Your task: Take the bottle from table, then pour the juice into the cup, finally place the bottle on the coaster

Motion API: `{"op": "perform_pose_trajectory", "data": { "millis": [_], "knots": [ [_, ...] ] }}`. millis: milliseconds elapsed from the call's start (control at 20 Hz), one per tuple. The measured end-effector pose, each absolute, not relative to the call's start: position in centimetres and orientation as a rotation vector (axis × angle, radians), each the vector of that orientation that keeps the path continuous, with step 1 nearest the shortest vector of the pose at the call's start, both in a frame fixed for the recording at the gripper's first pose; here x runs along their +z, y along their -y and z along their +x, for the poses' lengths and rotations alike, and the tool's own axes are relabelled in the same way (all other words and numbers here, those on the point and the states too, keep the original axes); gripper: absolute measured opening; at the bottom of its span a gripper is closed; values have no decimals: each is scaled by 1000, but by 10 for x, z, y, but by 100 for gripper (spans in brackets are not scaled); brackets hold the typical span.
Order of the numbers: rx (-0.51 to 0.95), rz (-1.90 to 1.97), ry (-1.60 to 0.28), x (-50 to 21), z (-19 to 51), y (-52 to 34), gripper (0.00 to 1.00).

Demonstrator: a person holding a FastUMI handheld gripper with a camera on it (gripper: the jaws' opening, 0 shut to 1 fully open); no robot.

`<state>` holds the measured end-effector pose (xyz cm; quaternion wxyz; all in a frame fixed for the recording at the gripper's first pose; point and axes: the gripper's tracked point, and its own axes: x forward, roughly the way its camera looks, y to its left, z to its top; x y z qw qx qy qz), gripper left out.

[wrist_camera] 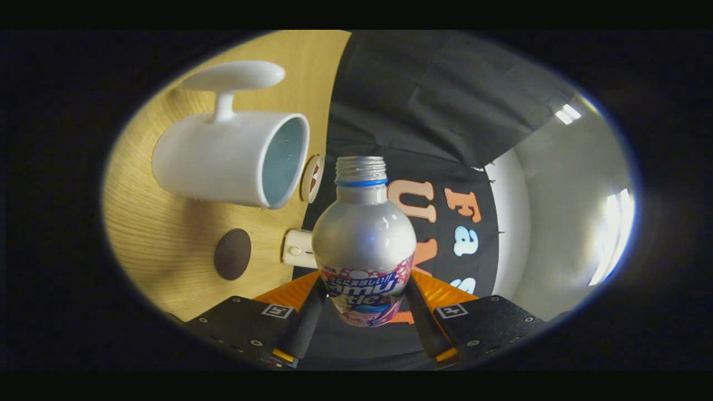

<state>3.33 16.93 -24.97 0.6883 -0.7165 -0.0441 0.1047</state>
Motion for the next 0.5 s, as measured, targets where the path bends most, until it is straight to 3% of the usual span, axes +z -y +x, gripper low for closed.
{"op": "perform_pose_trajectory", "data": {
  "millis": [500],
  "knots": [
    [196, -1000, -151, -251, 50, -130, 78]
  ]
}}
